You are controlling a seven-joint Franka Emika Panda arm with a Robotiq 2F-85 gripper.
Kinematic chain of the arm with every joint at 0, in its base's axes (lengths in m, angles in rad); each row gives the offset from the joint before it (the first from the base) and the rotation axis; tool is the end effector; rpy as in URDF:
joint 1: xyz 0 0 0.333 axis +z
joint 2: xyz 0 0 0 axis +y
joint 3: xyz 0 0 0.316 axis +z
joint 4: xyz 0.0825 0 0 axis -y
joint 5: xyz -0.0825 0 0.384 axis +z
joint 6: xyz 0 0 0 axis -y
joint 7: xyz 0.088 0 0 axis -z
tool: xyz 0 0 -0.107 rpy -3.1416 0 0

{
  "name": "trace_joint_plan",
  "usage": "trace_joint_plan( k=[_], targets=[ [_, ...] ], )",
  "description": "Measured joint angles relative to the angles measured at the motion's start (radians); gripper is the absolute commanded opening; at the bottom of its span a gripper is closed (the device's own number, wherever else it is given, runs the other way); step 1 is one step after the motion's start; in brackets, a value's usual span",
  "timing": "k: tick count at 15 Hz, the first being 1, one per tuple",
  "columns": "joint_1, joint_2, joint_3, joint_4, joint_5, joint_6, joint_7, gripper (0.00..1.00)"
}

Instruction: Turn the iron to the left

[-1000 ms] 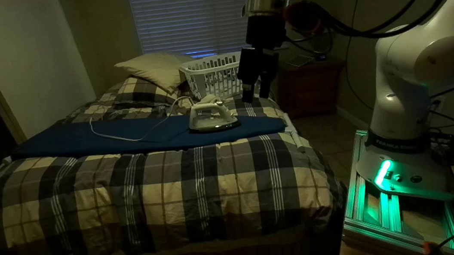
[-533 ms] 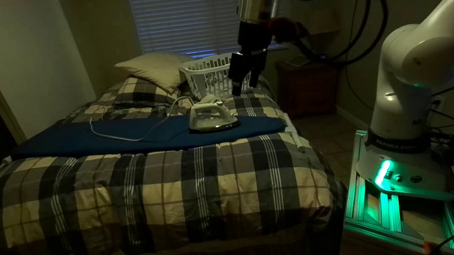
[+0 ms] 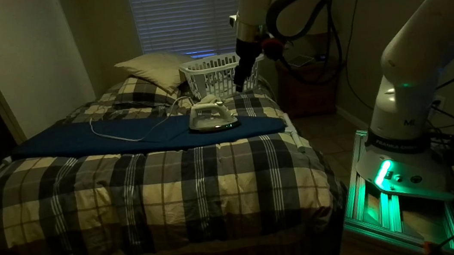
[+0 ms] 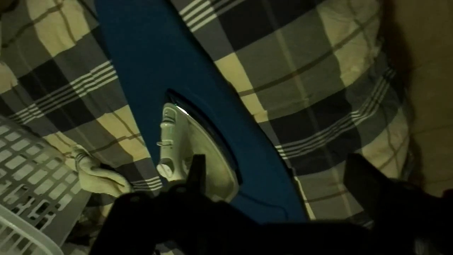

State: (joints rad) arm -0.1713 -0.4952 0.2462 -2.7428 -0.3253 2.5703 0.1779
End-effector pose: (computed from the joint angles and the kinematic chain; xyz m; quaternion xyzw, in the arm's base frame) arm 0.3901 0.0304 0.3939 0.9735 0.0658 0.1625 0.1467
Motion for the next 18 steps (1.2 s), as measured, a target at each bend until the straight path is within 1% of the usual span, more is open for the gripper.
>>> trace_joint_plan(
  k=[1, 2, 7, 13, 14, 16, 18],
  targets=[
    [-0.038, 0.024, 0.001, 0.01, -0.047, 0.012, 0.024, 1.0],
    [-0.052, 0.04, -0.004, 0.016, -0.058, 0.015, 0.028, 1.0],
    [-0.023, 0.041, -0.014, 0.016, -0.058, 0.014, 0.028, 1.0],
    [-0.023, 0.044, -0.017, 0.017, -0.061, 0.01, 0.029, 1.0],
    [-0.032, 0.053, -0.017, 0.026, -0.076, 0.006, 0.032, 1.0],
    [-0.051, 0.109, -0.038, 0.07, -0.099, -0.025, 0.006, 1.0],
    [-0.054, 0.21, -0.095, 0.142, -0.118, -0.033, -0.083, 1.0]
  ],
)
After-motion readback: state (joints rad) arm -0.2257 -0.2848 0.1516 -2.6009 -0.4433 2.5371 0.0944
